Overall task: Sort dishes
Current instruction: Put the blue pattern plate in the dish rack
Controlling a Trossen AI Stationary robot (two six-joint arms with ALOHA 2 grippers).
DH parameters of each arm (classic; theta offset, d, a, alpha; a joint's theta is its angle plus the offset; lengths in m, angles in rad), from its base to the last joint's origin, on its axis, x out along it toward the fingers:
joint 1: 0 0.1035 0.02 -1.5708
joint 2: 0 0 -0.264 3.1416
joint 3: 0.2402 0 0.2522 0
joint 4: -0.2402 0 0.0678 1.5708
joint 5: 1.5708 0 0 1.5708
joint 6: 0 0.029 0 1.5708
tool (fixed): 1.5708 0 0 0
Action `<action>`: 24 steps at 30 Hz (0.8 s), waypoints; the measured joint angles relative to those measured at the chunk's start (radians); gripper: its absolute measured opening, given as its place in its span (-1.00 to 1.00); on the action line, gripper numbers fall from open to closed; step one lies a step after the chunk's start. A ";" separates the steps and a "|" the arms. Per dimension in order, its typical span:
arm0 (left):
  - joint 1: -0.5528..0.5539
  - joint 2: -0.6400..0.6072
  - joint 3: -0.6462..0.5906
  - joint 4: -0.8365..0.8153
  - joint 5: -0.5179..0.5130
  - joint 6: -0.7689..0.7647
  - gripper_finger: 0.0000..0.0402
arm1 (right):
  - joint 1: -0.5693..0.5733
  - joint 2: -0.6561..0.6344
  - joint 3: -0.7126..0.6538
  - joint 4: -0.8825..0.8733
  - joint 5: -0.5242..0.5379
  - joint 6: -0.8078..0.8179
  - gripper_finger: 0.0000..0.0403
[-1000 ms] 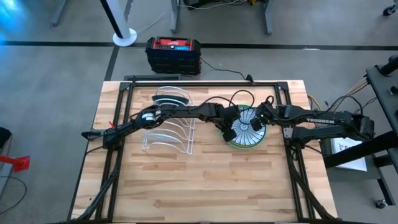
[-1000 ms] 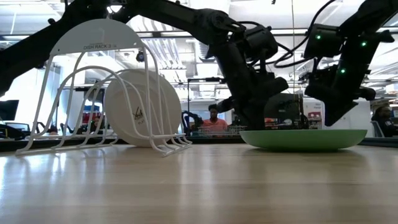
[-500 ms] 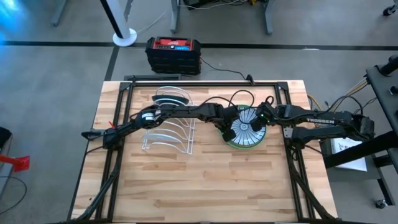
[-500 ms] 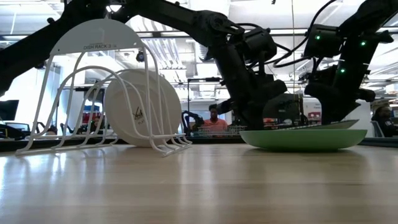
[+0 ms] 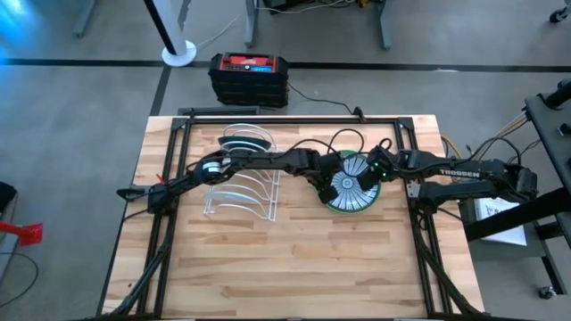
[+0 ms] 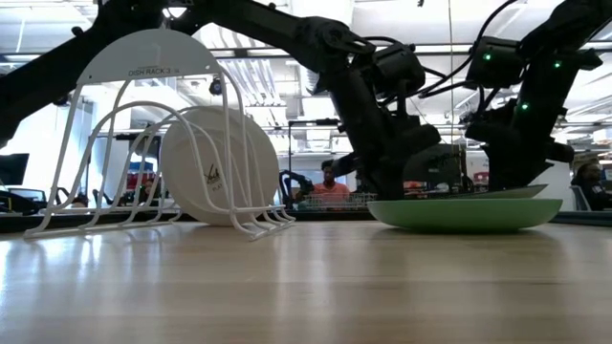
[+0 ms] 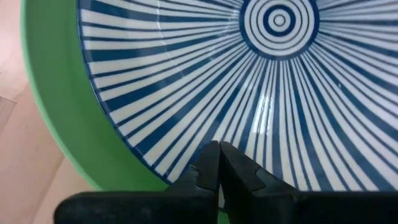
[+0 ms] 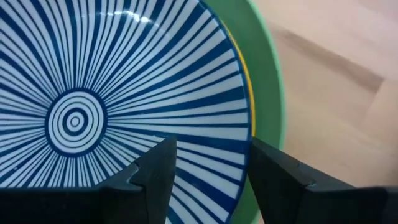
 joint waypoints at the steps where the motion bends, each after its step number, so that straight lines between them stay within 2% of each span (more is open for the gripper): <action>1: 0.000 0.000 -0.003 0.006 -0.001 -0.001 -1.00 | -0.001 0.000 -0.003 0.002 -0.009 0.004 -0.10; 12: -0.001 -0.003 -0.063 0.095 -0.004 -0.009 -1.00 | -0.010 -0.011 -0.036 0.034 -0.021 0.051 -0.10; 24: -0.005 -0.003 -0.065 0.117 0.006 -0.001 -1.00 | -0.011 -0.148 -0.036 0.050 -0.019 0.106 -0.17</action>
